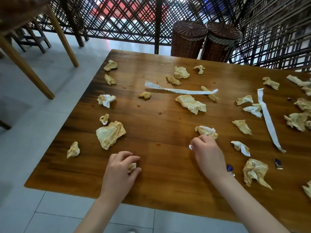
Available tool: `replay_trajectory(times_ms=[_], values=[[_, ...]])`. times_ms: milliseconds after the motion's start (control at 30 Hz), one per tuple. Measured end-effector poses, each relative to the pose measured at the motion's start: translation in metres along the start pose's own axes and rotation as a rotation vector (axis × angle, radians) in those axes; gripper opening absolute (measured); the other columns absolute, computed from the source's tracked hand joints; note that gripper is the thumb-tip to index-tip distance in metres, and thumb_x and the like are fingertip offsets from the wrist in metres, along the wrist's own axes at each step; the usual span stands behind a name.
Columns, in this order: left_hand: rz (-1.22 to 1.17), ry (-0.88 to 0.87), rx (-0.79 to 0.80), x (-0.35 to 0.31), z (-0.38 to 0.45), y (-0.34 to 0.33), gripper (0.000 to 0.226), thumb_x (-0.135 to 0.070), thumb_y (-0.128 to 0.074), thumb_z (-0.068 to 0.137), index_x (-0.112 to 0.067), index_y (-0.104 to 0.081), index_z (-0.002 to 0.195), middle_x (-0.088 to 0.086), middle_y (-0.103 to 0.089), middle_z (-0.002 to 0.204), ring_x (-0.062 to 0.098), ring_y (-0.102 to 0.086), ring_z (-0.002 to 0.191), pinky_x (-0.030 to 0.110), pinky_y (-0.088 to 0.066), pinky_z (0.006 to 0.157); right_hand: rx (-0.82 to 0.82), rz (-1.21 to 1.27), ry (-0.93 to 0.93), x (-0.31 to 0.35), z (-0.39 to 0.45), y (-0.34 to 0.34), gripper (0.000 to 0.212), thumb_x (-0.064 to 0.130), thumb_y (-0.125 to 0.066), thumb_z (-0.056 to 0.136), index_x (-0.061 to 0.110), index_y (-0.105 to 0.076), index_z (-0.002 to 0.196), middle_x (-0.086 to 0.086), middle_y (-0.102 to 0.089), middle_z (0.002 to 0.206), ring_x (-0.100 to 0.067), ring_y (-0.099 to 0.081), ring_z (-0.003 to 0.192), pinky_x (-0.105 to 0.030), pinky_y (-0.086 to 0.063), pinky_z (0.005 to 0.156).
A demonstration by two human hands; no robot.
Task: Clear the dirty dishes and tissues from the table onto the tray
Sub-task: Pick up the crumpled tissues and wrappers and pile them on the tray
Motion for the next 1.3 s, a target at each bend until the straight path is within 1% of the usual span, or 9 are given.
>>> replay_trajectory(times_ms=[100, 200, 333, 467, 600, 700, 900, 1067, 1300], values=[[-0.046, 0.01, -0.015, 0.002, 0.001, -0.002, 0.023, -0.008, -0.075, 0.077, -0.017, -0.074, 0.098, -0.002, -0.064, 0.098, 0.011, -0.049, 0.095, 0.019, -0.04, 0.08, -0.038, -0.08, -0.008, -0.004, 0.013, 0.001, 0.014, -0.001, -0.075, 0.071, 0.01, -0.068, 0.072, -0.01, -0.065, 0.085, -0.029, -0.057, 0.088, -0.035, -0.045, 0.065], [-0.06, 0.024, -0.037, 0.005, 0.003, -0.005, 0.017, -0.006, -0.07, 0.081, -0.017, -0.074, 0.093, -0.003, -0.065, 0.092, 0.013, -0.054, 0.091, 0.013, -0.037, 0.077, 0.032, -0.144, -0.109, -0.013, 0.027, -0.006, 0.006, 0.008, -0.071, 0.079, 0.013, -0.069, 0.082, -0.017, -0.058, 0.121, -0.039, -0.044, 0.12, -0.053, -0.043, 0.09], [-0.052, 0.029, -0.116, 0.007, 0.022, 0.0, 0.016, -0.005, -0.071, 0.079, -0.015, -0.074, 0.092, 0.0, -0.066, 0.092, 0.015, -0.055, 0.092, 0.013, -0.036, 0.078, 0.203, -0.111, -0.259, -0.028, 0.03, -0.025, 0.036, 0.027, -0.056, 0.091, 0.024, -0.053, 0.126, -0.011, -0.035, 0.147, -0.035, -0.026, 0.137, -0.054, -0.035, 0.104], [-0.005, 0.083, -0.218, 0.015, 0.057, 0.01, 0.024, -0.005, -0.072, 0.079, -0.011, -0.071, 0.102, 0.009, -0.064, 0.108, 0.025, -0.053, 0.108, 0.028, -0.042, 0.089, 0.191, -0.101, -0.264, -0.031, 0.028, -0.028, 0.054, 0.031, -0.051, 0.093, 0.029, -0.031, 0.144, -0.008, -0.04, 0.143, -0.029, -0.038, 0.129, -0.045, -0.045, 0.096], [0.165, 0.154, -0.24, 0.022, 0.071, 0.01, 0.042, -0.017, -0.072, 0.081, -0.016, -0.062, 0.121, 0.015, -0.051, 0.134, 0.035, -0.041, 0.129, 0.05, -0.034, 0.104, 0.185, -0.127, -0.237, -0.033, 0.026, -0.029, 0.047, 0.03, -0.048, 0.095, 0.025, -0.039, 0.14, -0.006, -0.045, 0.138, -0.026, -0.041, 0.126, -0.042, -0.046, 0.092], [0.187, 0.215, -0.16, 0.029, 0.073, 0.001, 0.046, -0.025, -0.064, 0.087, -0.021, -0.053, 0.131, 0.013, -0.042, 0.144, 0.032, -0.031, 0.136, 0.048, -0.029, 0.109, 0.17, -0.088, -0.221, -0.034, 0.027, -0.029, 0.04, 0.023, -0.05, 0.094, 0.022, -0.048, 0.134, -0.007, -0.05, 0.133, -0.025, -0.042, 0.123, -0.04, -0.045, 0.092], [0.081, 0.152, -0.196, 0.034, 0.074, 0.001, 0.025, -0.009, -0.062, 0.088, -0.01, -0.068, 0.112, 0.01, -0.064, 0.115, 0.027, -0.051, 0.112, 0.039, -0.047, 0.094, 0.152, -0.027, -0.203, -0.029, 0.029, -0.033, 0.034, 0.007, -0.054, 0.09, 0.018, -0.06, 0.122, -0.008, -0.055, 0.121, -0.025, -0.047, 0.113, -0.04, -0.049, 0.087], [0.058, 0.112, -0.222, 0.038, 0.075, 0.013, 0.02, -0.002, -0.062, 0.086, -0.009, -0.073, 0.102, 0.007, -0.067, 0.105, 0.024, -0.054, 0.1, 0.025, -0.044, 0.082, 0.134, 0.008, -0.169, -0.016, 0.032, -0.032, 0.036, -0.005, -0.054, 0.086, 0.014, -0.065, 0.115, -0.009, -0.058, 0.114, -0.026, -0.048, 0.108, -0.04, -0.05, 0.083], [0.097, 0.157, -0.354, 0.069, 0.053, 0.049, 0.028, -0.004, -0.065, 0.084, -0.009, -0.067, 0.111, 0.009, -0.067, 0.103, 0.026, -0.056, 0.096, 0.032, -0.046, 0.079, 0.061, 0.06, -0.078, 0.022, 0.039, -0.028, 0.043, -0.013, -0.058, 0.079, 0.011, -0.067, 0.112, -0.01, -0.061, 0.109, -0.027, -0.051, 0.105, -0.039, -0.051, 0.081]])
Point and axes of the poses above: each hand's wrist, its own z-axis towards the middle knuckle, its own y-axis out of the back of the hand, x = y × z, the point moved 3 cm from there along z, towards the middle knuckle
